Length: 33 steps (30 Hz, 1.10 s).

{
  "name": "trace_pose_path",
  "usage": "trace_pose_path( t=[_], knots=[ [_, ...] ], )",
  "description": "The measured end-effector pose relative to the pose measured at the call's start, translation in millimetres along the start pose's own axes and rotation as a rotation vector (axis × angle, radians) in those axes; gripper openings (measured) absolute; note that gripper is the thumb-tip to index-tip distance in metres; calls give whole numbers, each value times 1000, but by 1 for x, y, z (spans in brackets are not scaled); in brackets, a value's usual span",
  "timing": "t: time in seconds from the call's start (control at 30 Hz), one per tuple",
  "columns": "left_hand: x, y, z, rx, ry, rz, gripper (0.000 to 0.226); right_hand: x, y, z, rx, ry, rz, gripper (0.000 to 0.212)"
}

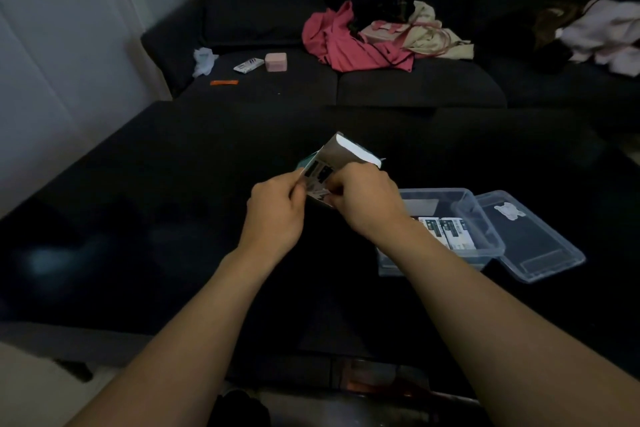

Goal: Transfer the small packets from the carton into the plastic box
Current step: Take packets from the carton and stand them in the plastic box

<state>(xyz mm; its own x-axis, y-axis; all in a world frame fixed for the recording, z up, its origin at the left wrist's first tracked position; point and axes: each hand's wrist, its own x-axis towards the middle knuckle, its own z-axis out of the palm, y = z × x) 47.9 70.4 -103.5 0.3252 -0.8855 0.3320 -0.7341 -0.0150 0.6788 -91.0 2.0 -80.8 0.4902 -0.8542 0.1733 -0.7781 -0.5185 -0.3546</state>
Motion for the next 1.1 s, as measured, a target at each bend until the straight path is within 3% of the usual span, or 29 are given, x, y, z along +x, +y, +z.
trace_pose_path(
  t=[0.17, 0.27, 0.4, 0.47, 0.53, 0.57, 0.63, 0.73, 0.8, 0.97, 1.1],
  knots=[
    [4, -1, -5, 139, 5, -146, 36, 2, 0, -15, 166, 89, -37, 10],
    [9, -9, -6, 107, -27, -292, 38, 3, 8, -32, 432, 122, 25, 6],
    [10, -7, -9, 114, -49, -405, 33, -3, 34, -51, 867, -32, 158, 6],
    [9, -1, -13, 160, 140, -300, 31, -6, 48, -57, 992, -101, 184, 5],
    [5, 14, -17, -1, 342, -76, 29, -9, 59, -64, 1012, -183, 178, 5],
    [3, 22, -16, -118, 350, 2, 30, -12, 62, -67, 996, -232, 160, 7],
    [-2, 41, -12, -392, 149, -32, 37, -17, 61, -72, 956, -304, 109, 13],
    [-13, 59, -8, -688, -435, -385, 57, -20, 55, -74, 893, -340, 30, 16],
    [-12, 61, -7, -806, -640, -488, 59, -21, 55, -76, 820, -320, -4, 16],
    [-8, 66, 6, -941, -601, -588, 44, -23, 61, -72, 748, -216, -40, 31],
    [-5, 74, 18, -1067, -596, -679, 41, -24, 66, -63, 630, -116, -78, 28]
  ],
)
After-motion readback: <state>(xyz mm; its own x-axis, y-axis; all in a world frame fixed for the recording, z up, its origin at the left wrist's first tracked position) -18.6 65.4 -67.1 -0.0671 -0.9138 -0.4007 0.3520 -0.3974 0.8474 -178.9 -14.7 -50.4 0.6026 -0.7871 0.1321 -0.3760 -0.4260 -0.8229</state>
